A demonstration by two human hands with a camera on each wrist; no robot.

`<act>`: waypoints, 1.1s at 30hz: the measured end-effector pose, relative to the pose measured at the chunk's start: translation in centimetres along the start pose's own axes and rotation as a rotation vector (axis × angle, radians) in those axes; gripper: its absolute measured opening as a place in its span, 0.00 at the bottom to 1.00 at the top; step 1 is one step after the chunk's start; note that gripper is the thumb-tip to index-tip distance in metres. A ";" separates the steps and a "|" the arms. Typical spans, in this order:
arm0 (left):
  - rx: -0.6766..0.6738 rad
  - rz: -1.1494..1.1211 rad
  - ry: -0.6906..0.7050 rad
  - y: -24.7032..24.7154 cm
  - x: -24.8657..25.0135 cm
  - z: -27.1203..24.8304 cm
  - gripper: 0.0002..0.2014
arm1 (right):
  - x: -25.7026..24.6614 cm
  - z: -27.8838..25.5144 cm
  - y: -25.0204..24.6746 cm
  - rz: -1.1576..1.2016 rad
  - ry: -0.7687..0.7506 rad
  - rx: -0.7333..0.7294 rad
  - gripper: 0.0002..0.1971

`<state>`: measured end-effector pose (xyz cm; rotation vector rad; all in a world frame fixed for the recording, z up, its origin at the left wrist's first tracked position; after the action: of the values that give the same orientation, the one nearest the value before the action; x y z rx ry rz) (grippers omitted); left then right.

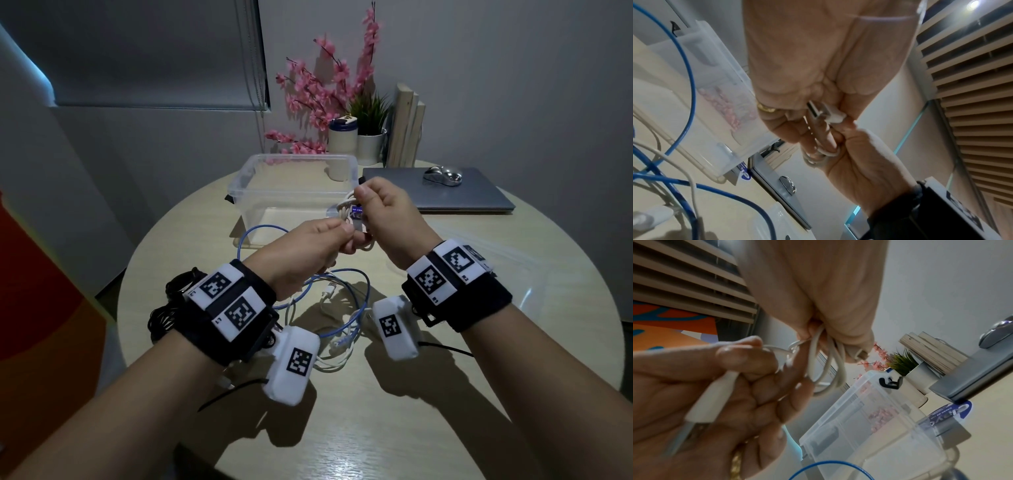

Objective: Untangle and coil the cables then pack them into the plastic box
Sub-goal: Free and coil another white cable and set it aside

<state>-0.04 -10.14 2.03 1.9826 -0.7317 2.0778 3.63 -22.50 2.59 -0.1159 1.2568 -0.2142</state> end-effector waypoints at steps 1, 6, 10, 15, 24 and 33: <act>-0.010 0.013 0.013 -0.3 0.1 -0.1 0.19 | -0.1 0.0 -0.1 0.027 -0.005 0.002 0.12; -0.108 0.078 0.084 -1.2 0.3 -0.8 0.17 | -0.8 -0.1 -0.6 0.149 -0.009 -0.027 0.11; -0.137 0.247 0.050 -1.9 -0.1 -0.9 0.14 | -0.9 -0.4 -0.4 0.197 0.015 -0.054 0.11; 0.038 0.756 -0.009 -3.5 -0.4 -0.2 0.08 | -0.3 -0.6 -0.2 0.284 0.099 -0.052 0.08; 0.307 0.610 0.047 -3.7 -1.0 0.3 0.07 | -0.9 -0.8 0.4 0.467 0.190 -0.186 0.09; 0.251 -0.195 0.187 -2.9 -0.6 0.3 0.08 | -0.6 -0.3 -0.6 0.382 0.225 -0.068 0.14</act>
<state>1.59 -7.62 2.11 1.8532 -0.2423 2.2852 3.14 -22.95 3.16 0.0929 1.4843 0.1499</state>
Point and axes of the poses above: each hand's wrist, its own z-axis towards the middle knuckle, its own y-axis out of the palm, x = y × z, the point moved 5 cm from there along z, towards the middle knuckle
